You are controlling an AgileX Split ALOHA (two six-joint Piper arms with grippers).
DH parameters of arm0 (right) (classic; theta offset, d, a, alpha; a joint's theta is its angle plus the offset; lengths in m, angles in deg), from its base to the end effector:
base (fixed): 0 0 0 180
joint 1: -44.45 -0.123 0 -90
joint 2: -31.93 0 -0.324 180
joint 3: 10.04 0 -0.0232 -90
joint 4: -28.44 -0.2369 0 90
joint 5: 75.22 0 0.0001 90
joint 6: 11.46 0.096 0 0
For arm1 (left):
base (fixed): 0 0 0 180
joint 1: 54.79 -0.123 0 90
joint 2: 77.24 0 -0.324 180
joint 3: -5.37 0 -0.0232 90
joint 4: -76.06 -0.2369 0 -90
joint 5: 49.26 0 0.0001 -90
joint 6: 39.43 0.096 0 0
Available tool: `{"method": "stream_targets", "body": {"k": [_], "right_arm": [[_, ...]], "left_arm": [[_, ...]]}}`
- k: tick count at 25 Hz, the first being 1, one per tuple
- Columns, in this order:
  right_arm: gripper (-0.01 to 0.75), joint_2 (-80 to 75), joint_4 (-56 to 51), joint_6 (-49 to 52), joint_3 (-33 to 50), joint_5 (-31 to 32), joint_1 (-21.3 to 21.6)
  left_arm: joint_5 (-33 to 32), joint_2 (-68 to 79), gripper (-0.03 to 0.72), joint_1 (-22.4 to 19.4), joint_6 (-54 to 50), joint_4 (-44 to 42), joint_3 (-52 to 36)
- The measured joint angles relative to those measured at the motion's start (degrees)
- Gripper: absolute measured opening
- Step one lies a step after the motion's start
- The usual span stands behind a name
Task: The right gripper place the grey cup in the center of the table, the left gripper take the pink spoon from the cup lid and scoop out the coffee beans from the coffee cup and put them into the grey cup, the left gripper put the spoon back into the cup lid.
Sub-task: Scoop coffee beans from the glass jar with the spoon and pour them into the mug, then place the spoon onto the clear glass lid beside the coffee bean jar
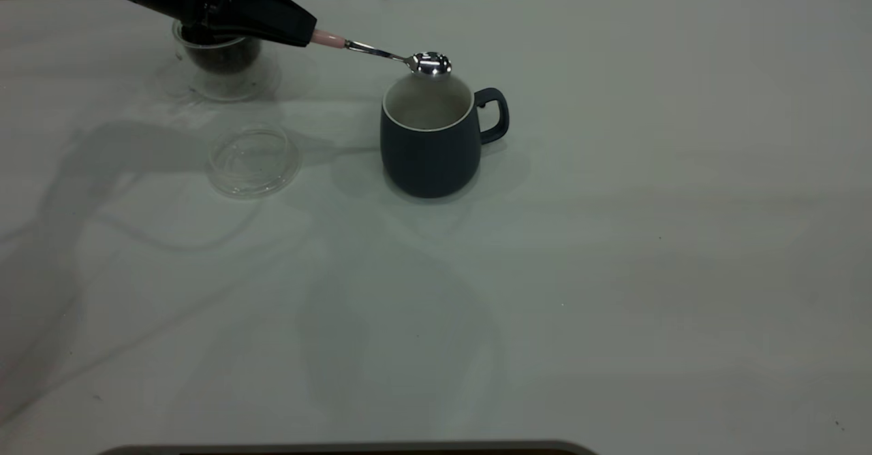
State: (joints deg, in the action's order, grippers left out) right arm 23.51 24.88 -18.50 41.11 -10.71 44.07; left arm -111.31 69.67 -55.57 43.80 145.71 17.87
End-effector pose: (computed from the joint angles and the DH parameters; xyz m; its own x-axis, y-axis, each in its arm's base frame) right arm -0.0487 0.0051 0.2567 -0.5520 -0.0995 -0.8279 -0.1065 0.9931 -0.0483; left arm 0.4694 -0.0732 0.0982 -0.7433 0.2834 -0.6059 0.6560 0.4864 -0.5772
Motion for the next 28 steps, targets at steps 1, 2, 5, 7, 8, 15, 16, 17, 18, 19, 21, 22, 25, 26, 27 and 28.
{"method": "stream_targets", "body": {"k": [1,2,5,7,8,15,16,17,18,19,21,22,25,26,27,28], "right_arm": [[0.588,0.0,0.0,0.0,0.0,0.0,0.0],[0.588,0.0,0.0,0.0,0.0,0.0,0.0],[0.588,0.0,0.0,0.0,0.0,0.0,0.0],[0.588,0.0,0.0,0.0,0.0,0.0,0.0],[0.588,0.0,0.0,0.0,0.0,0.0,0.0],[0.588,0.0,0.0,0.0,0.0,0.0,0.0],[0.588,0.0,0.0,0.0,0.0,0.0,0.0],[0.588,0.0,0.0,0.0,0.0,0.0,0.0],[0.588,0.0,0.0,0.0,0.0,0.0,0.0],[0.588,0.0,0.0,0.0,0.0,0.0,0.0],[0.588,0.0,0.0,0.0,0.0,0.0,0.0],[0.588,0.0,0.0,0.0,0.0,0.0,0.0],[0.588,0.0,0.0,0.0,0.0,0.0,0.0],[0.588,0.0,0.0,0.0,0.0,0.0,0.0],[0.588,0.0,0.0,0.0,0.0,0.0,0.0],[0.588,0.0,0.0,0.0,0.0,0.0,0.0]], "left_arm": [[-1.3,0.0,0.125,-0.3,-1.4,0.0,0.0],[-2.6,0.0,0.125,-0.7,-3.0,0.0,0.0],[-3.8,-0.4,0.125,-2.9,-6.0,-0.2,0.0],[-3.8,-1.0,0.125,-4.6,-7.6,-1.2,0.0],[-3.8,-1.7,0.125,-5.4,-8.9,-2.2,0.0],[-4.6,-10.1,0.125,-9.6,-12.3,-5.7,-6.5],[-4.8,-11.0,0.125,-10.8,-11.8,-5.7,-8.2],[-4.8,-11.3,0.125,-12.4,-11.7,-5.6,-9.4],[-4.8,-11.5,0.125,-14.1,-11.7,-5.6,-10.6],[-4.8,-11.5,0.125,-15.5,-11.8,-5.6,-11.7],[-4.4,-11.5,0.125,-18.7,-12.5,-6.2,-13.6],[-4.4,-11.5,0.125,-20.1,-12.9,-6.6,-14.5],[-4.4,-11.5,0.125,-23.6,-14.4,-7.6,-17.0],[-4.4,-11.5,0.125,-24.6,-14.9,-7.7,-17.9],[-4.3,-11.5,0.125,-25.2,-15.5,-7.8,-18.7],[-4.1,-11.5,0.125,-25.8,-16.3,-8.0,-19.3]]}}
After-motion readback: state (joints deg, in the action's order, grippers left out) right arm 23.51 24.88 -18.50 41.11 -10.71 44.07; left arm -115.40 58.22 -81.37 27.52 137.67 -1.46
